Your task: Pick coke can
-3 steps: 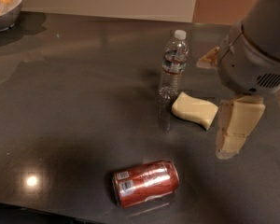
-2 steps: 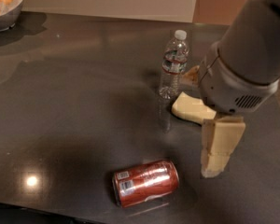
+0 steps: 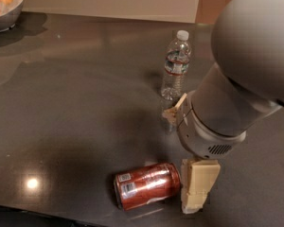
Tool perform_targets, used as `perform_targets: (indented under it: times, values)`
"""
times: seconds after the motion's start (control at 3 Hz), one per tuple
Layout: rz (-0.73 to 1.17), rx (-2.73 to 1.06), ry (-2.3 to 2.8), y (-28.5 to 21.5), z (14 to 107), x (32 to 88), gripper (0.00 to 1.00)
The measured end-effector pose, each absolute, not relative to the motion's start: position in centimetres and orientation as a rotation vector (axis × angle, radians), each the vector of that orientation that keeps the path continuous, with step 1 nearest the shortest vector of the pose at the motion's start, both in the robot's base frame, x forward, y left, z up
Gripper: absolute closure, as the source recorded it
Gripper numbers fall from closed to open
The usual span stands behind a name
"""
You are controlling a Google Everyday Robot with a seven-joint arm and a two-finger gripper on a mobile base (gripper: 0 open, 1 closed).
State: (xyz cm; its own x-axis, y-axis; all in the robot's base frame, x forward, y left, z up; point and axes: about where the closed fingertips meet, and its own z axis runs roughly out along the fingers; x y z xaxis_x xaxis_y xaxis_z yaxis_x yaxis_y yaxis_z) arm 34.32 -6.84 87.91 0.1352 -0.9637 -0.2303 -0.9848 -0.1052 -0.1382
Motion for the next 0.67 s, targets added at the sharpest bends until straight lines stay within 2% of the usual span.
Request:
perform_targets:
  times: [0.67]
  values:
    - [0.180,-2.187,1.878,-5.1,84.7,32.5,0.00]
